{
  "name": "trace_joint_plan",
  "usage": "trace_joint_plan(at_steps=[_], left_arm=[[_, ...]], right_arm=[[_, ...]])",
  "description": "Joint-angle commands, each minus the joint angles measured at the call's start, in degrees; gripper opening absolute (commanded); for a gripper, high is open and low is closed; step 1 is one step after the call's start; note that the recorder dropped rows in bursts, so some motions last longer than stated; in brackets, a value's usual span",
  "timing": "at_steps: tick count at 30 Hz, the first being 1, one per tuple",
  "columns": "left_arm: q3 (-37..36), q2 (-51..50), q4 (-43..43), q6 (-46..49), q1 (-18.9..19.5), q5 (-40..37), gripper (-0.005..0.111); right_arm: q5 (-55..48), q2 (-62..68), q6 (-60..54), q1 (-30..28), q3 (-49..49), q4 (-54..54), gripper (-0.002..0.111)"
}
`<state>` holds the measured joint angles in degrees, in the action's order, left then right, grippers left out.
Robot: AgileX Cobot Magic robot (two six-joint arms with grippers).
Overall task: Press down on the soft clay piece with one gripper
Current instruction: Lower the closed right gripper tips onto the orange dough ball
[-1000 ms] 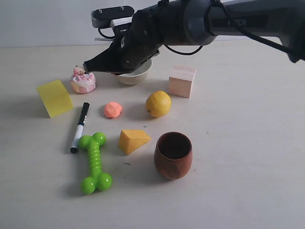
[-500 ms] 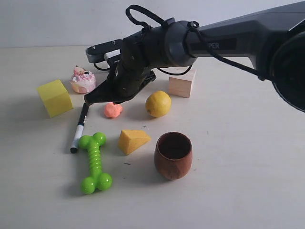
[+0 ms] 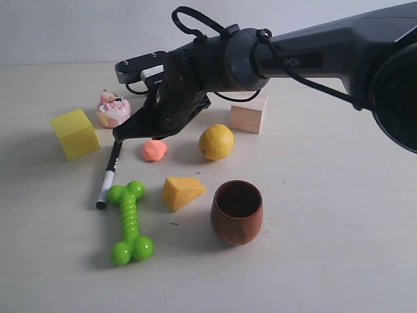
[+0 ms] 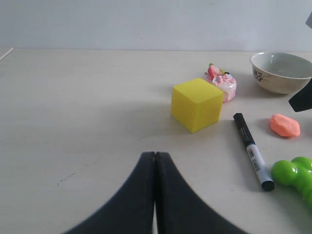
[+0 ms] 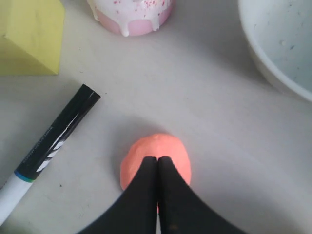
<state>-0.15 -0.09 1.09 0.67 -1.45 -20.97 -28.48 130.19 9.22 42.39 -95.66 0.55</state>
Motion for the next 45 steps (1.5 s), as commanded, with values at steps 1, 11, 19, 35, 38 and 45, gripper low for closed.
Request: trace_joint_plan(at_steps=[1,11,19,35,38,45], left_arm=[[0.1,0.1,0.2,0.0,-0.3,0.6,0.0],[0.1,0.1,0.2,0.0,-0.3,0.6,0.0],[0.1,0.1,0.2,0.0,-0.3,0.6,0.0],[0.1,0.1,0.2,0.0,-0.3,0.6,0.0],[0.1,0.1,0.2,0.0,-0.3,0.6,0.0],[0.1,0.1,0.2,0.0,-0.3,0.6,0.0]], right_arm=[[0.9,0.8,-0.7,0.2,-0.2,0.0,0.0],[1.0,1.2,-0.7,0.2,-0.2,0.2,0.0],[1.6,1.3,-2.3,0.2,-0.2,2.4,0.0],[3.2,2.7,-2.3,0.2,-0.2,2.4,0.0],[3.2,3.1,-2.4,0.2,-0.2,2.4,0.0],[2.5,4.1,-2.6,0.2,-0.2,2.4,0.0]])
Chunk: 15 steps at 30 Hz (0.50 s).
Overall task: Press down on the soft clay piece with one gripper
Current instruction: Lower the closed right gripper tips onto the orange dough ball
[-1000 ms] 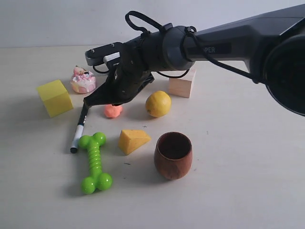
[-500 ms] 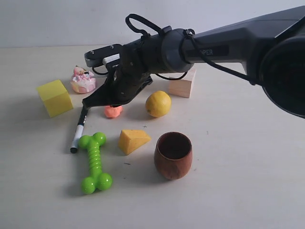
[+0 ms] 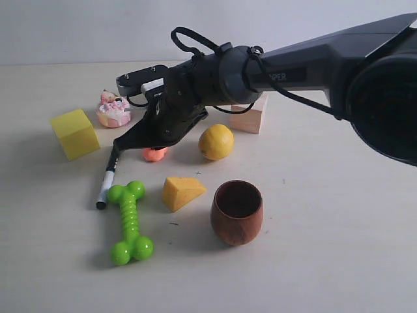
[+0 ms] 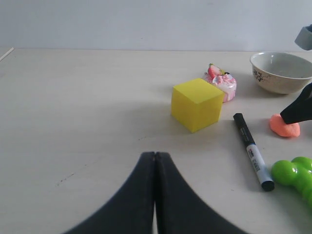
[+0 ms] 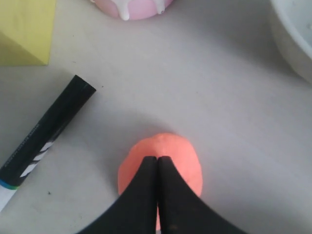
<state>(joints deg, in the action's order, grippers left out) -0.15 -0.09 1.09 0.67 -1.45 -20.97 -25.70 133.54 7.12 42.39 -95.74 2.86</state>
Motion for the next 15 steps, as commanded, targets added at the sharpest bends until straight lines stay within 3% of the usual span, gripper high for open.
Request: trace_joint_plan(at_steps=[1,15], left_arm=[[0.1,0.1,0.2,0.0,-0.3,0.6,0.0],[0.1,0.1,0.2,0.0,-0.3,0.6,0.0]], right_arm=[[-0.4,0.7,-0.5,0.2,-0.2,0.1,0.0],[-4.5,2.1,-0.5,0.2,-0.2,0.1,0.0]])
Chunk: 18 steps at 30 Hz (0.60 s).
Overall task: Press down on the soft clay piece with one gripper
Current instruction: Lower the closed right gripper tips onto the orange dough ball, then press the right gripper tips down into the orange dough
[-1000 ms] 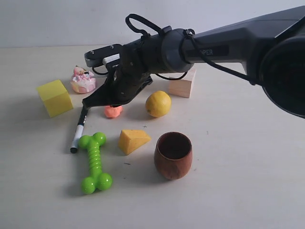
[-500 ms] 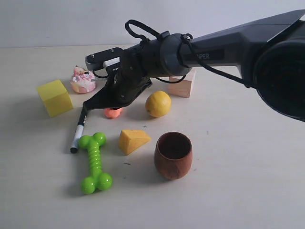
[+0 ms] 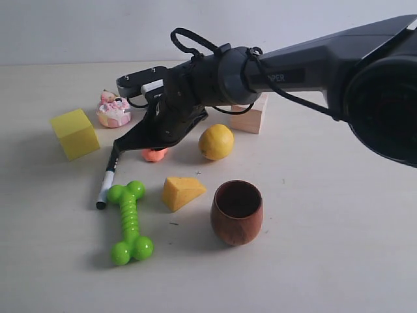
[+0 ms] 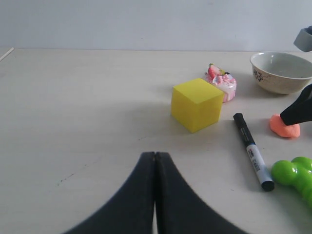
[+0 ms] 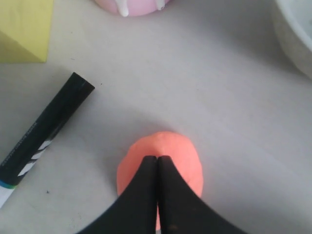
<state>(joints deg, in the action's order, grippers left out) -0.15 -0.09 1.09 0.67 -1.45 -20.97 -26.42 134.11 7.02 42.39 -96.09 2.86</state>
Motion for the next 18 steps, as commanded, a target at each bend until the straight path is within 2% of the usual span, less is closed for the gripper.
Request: trace_joint_plan(at_steps=[1,18], left_arm=[[0.1,0.1,0.2,0.0,-0.3,0.6,0.0],[0.1,0.1,0.2,0.0,-0.3,0.6,0.0]], right_arm=[[-3.8,1.5,-0.4,0.2,0.2,0.2,0.0],[-3.4,1.7,-0.4,0.2,0.2,0.2,0.0]])
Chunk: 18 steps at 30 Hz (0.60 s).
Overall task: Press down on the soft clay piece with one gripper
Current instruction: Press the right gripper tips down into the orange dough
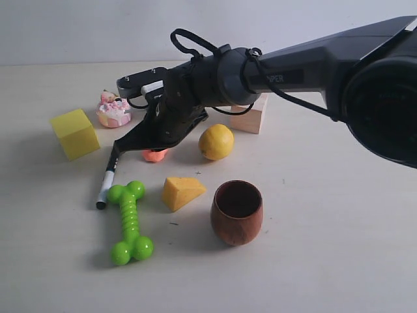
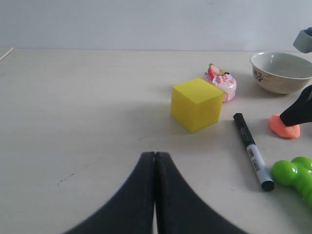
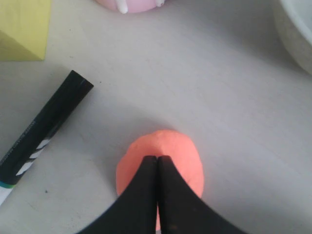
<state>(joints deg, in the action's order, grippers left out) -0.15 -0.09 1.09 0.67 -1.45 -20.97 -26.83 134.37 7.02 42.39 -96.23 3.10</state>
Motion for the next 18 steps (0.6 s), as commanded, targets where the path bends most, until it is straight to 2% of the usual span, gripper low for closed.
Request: trace_joint_plan(at_steps=[1,18], left_arm=[[0.1,0.1,0.2,0.0,-0.3,0.6,0.0],[0.1,0.1,0.2,0.0,-0.3,0.6,0.0]], right_arm=[[-3.0,1.4,-0.4,0.2,0.3,0.0,0.0],[-4.7,1.7,-1.5,0.2,0.3,3.0,0.0]])
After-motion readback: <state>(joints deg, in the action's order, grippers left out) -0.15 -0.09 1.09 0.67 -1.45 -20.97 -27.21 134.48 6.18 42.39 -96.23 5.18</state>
